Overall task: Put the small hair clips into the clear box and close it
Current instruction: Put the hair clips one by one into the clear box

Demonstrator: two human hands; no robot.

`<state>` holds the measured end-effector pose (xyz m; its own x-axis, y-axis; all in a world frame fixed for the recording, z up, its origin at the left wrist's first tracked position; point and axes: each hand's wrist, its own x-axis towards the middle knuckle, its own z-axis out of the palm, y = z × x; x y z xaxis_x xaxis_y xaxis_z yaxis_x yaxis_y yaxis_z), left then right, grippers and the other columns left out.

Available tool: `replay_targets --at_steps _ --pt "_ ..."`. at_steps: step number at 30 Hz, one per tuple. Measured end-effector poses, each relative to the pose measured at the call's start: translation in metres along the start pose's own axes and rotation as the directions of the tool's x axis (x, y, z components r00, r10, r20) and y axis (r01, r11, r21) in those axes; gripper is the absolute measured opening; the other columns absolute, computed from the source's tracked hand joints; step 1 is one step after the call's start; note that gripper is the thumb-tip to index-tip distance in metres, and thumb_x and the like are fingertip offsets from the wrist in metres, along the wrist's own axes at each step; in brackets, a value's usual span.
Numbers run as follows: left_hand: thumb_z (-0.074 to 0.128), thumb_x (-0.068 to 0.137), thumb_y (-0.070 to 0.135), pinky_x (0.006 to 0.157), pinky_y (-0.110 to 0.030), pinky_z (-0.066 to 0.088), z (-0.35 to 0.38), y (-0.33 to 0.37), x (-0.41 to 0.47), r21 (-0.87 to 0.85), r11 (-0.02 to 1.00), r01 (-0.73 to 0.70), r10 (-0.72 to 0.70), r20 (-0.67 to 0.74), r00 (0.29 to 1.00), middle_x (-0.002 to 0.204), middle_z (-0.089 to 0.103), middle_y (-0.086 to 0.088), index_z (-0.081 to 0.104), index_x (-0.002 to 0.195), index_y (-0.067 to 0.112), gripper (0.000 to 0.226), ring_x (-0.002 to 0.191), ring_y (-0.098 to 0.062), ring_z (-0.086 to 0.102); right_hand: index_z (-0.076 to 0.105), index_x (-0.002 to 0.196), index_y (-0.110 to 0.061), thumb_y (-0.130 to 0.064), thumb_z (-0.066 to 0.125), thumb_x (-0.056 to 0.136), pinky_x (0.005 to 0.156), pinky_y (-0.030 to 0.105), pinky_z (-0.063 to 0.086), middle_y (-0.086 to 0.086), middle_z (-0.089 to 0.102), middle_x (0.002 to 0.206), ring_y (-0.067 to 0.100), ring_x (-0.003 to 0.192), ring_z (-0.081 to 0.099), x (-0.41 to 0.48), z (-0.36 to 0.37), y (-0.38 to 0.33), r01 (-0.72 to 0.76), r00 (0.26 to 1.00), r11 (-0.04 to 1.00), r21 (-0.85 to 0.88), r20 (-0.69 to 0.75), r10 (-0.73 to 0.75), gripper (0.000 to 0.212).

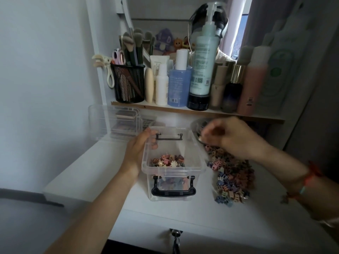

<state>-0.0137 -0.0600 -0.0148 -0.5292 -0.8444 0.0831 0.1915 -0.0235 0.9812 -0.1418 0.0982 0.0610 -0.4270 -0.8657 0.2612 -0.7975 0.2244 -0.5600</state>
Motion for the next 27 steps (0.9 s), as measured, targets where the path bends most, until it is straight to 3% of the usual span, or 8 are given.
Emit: replay_targets --at_steps 2,3,5,8,11,16,23,27 --pt "0.044 0.093 0.034 0.089 -0.040 0.041 0.000 0.000 0.000 0.003 1.000 -0.001 0.001 0.001 1.000 0.079 0.062 -0.002 0.065 0.081 0.023 0.026 0.075 -0.018 0.059 0.067 0.091 -0.018 -0.014 0.066 0.081 0.074 0.007 0.043 -0.002 0.066 0.085 0.003 0.076 0.059 0.004 -0.001 -0.010 0.046 0.998 0.978 0.205 -0.052 -0.036 0.010" --pt "0.045 0.093 0.033 0.088 -0.040 0.041 0.000 0.000 0.000 0.002 1.000 -0.001 0.001 0.001 1.000 0.079 0.062 -0.002 0.065 0.081 0.022 0.026 0.075 -0.018 0.059 0.065 0.097 -0.018 -0.015 0.065 0.081 0.081 0.014 0.045 0.001 0.067 0.091 0.008 0.084 0.061 0.006 -0.001 -0.011 0.048 0.998 0.978 0.201 -0.055 -0.038 0.016" --pt "0.045 0.093 0.032 0.087 -0.039 0.041 0.000 0.000 0.000 -0.007 1.000 -0.001 0.001 -0.002 1.000 0.077 0.062 -0.002 0.064 0.080 0.021 0.026 0.073 -0.018 0.058 0.065 0.103 -0.016 -0.016 0.064 0.083 0.086 0.023 0.046 0.003 0.068 0.099 0.014 0.094 0.062 0.008 0.001 -0.006 0.019 0.998 1.000 0.013 -0.067 -0.018 0.020" --pt "0.045 0.093 0.032 0.088 -0.038 0.041 0.000 -0.001 0.002 -0.007 1.000 -0.008 0.008 0.002 1.000 0.076 0.061 -0.002 0.064 0.080 0.021 0.026 0.073 -0.019 0.058 0.068 0.102 -0.018 -0.017 0.061 0.084 0.079 0.019 0.041 0.001 0.068 0.106 0.016 0.101 0.061 0.004 0.005 0.015 -0.030 0.996 0.915 -0.402 0.066 0.061 0.019" --pt "0.045 0.093 0.032 0.088 -0.038 0.040 0.000 -0.001 0.002 -0.008 1.000 -0.005 0.005 0.002 1.000 0.077 0.061 -0.002 0.064 0.079 0.020 0.026 0.073 -0.018 0.058 0.068 0.092 -0.021 -0.015 0.056 0.083 0.082 0.031 0.050 0.002 0.069 0.104 0.021 0.098 0.062 -0.002 0.015 0.029 -0.052 0.969 0.830 -0.556 0.172 0.176 0.017" --pt "0.045 0.093 0.032 0.085 -0.037 0.040 0.001 0.000 0.001 -0.021 1.000 -0.003 0.003 0.004 1.000 0.076 0.062 -0.003 0.064 0.079 0.020 0.027 0.070 -0.017 0.057 0.070 0.085 -0.018 -0.014 0.053 0.085 0.084 0.039 0.052 0.006 0.070 0.099 0.024 0.095 0.063 -0.001 0.014 0.026 -0.086 0.974 0.834 -0.545 0.128 0.185 0.017" --pt "0.045 0.093 0.032 0.087 -0.038 0.041 0.001 -0.001 0.000 -0.004 1.000 -0.010 0.010 0.006 1.000 0.079 0.063 -0.002 0.064 0.080 0.021 0.026 0.072 -0.017 0.059 0.069 0.094 -0.019 -0.022 0.066 0.080 0.082 0.032 0.050 0.005 0.067 0.106 0.023 0.099 0.062 0.002 0.016 0.025 -0.068 0.944 0.818 -0.570 0.229 0.238 0.015" --pt "0.044 0.094 0.031 0.083 -0.037 0.041 0.001 0.000 0.000 -0.008 1.000 -0.017 0.017 0.000 1.000 0.078 0.062 -0.001 0.064 0.079 0.022 0.026 0.071 -0.016 0.058 0.070 0.089 -0.019 -0.016 0.062 0.081 0.082 0.032 0.051 0.004 0.069 0.103 0.022 0.098 0.063 0.004 0.017 0.027 -0.065 0.956 0.822 -0.566 0.202 0.214 0.012"
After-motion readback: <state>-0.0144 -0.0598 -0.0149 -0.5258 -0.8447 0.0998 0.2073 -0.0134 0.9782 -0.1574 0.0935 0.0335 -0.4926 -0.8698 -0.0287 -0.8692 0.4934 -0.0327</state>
